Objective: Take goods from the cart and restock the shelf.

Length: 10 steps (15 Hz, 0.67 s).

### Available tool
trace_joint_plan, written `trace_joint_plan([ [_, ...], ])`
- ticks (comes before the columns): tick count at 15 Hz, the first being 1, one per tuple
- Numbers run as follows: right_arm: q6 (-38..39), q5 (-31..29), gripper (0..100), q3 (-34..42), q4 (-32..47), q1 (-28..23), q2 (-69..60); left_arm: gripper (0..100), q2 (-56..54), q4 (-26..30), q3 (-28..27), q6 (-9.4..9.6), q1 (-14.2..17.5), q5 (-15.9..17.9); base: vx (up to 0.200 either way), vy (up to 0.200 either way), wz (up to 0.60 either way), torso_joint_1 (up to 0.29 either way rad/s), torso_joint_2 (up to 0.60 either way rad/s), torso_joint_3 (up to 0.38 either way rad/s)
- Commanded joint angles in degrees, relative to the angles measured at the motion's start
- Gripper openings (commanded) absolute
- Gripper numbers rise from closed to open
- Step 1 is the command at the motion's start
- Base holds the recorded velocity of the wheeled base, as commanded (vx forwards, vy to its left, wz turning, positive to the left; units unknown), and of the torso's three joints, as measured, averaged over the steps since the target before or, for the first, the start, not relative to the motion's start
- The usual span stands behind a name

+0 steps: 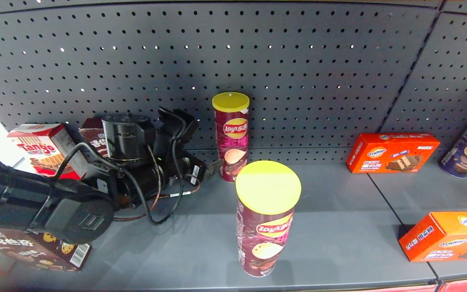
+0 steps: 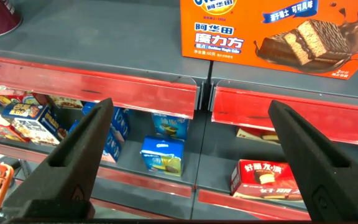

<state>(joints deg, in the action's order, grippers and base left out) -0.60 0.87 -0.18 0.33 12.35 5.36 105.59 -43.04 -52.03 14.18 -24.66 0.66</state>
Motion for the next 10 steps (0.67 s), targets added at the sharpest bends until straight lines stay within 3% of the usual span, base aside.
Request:
trace_joint_plan([
  [1,0.0,0.0,100,0.0,0.0,0.0,0.1,100,-1.4,0.1,0.9,-0.03,0.4,-0.1,0.0,0.0,0.0,0.0,0.0,0.0],
  [5,0.0,0.0,100,0.0,0.0,0.0,0.1,100,-0.4,0.2,-0.6,-0.03,1.1,-2.6,0.0,0.0,0.0,0.0,0.0,0.0],
  [10,0.0,0.0,100,0.0,0.0,0.0,0.1,100,2.2,0.1,-1.5,-0.03,1.1,-2.9,0.0,0.0,0.0,0.0,0.0,0.0],
])
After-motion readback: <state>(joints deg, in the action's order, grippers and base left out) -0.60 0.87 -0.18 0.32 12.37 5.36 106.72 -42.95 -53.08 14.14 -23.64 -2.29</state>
